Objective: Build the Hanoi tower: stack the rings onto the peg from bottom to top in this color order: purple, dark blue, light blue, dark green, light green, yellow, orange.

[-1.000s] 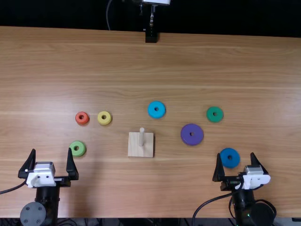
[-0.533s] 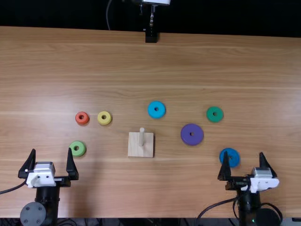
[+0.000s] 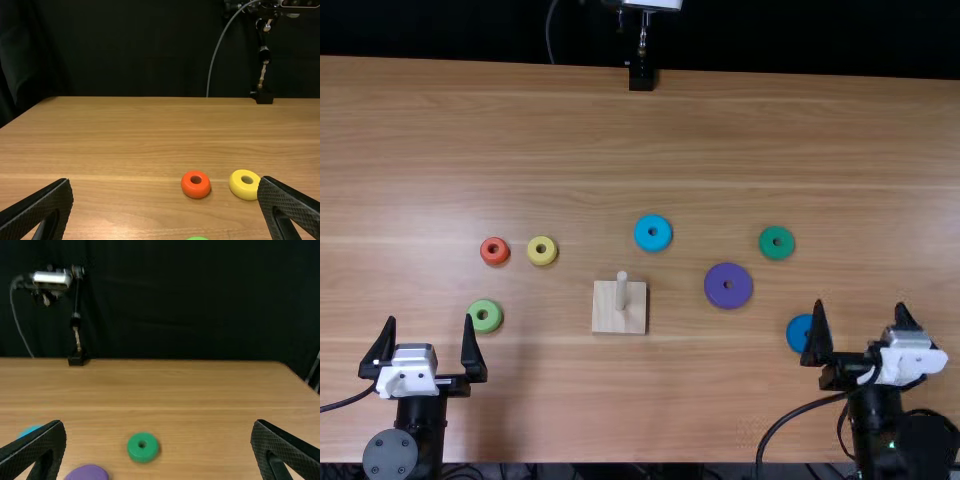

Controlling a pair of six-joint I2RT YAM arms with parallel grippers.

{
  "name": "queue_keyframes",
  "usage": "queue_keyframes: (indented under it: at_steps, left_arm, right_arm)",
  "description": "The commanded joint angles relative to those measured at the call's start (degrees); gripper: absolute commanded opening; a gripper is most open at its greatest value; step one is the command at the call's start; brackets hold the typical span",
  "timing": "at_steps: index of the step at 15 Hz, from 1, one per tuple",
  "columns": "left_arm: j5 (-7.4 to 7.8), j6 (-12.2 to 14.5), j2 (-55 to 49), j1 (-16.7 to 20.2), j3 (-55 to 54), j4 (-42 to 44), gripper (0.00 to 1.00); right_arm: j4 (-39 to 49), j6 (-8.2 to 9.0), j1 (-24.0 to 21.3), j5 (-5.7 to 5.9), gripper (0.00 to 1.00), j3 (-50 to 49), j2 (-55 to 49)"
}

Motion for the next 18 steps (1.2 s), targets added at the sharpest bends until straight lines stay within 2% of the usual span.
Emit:
queue_keyframes:
  at_steps: [1, 3, 7, 9, 12, 14, 15, 18]
  left_arm:
    - [0.99, 0.65, -0.43, 0.56, -1.89, -2.25, 1.00]
    - [0.99, 0.65, -0.43, 0.56, -1.89, -2.25, 1.00]
    - [0.99, 0.65, -0.43, 0.56, -1.89, -2.25, 1.00]
    - [0.99, 0.65, -0.43, 0.56, -1.89, -2.25, 1.00]
    - [0.99, 0.65, -0.43, 0.56, -1.89, -2.25, 1.00]
    - [0.99, 0.65, -0.43, 0.56, -1.89, -2.25, 1.00]
    - [0.99, 0.65, -0.43, 0.56, -1.89, -2.25, 1.00]
    - [0.99, 0.65, -0.43, 0.56, -1.89, -2.25, 1.00]
  right_arm:
    - [-3.85, 0.46, 1.14, 0.56, 1.00, 5.03, 4.16]
    - [-10.08, 0.25, 1.31, 0.45, 1.00, 11.63, 10.76]
    - [-10.92, 0.89, 1.58, 0.14, 1.00, 19.71, 22.53]
    - [-12.61, 0.46, 1.75, 0.03, 1.00, 24.55, 29.83]
    - [-25.47, 0.78, 7.47, -0.07, 1.00, 33.07, 39.50]
    - [-27.58, 0.99, 10.28, -0.07, 1.00, 37.03, 46.26]
    - [-27.58, 1.31, 11.42, -0.18, 1.00, 37.47, 49.08]
    - [-26.95, 4.79, 12.21, -0.07, 1.00, 38.87, 55.93]
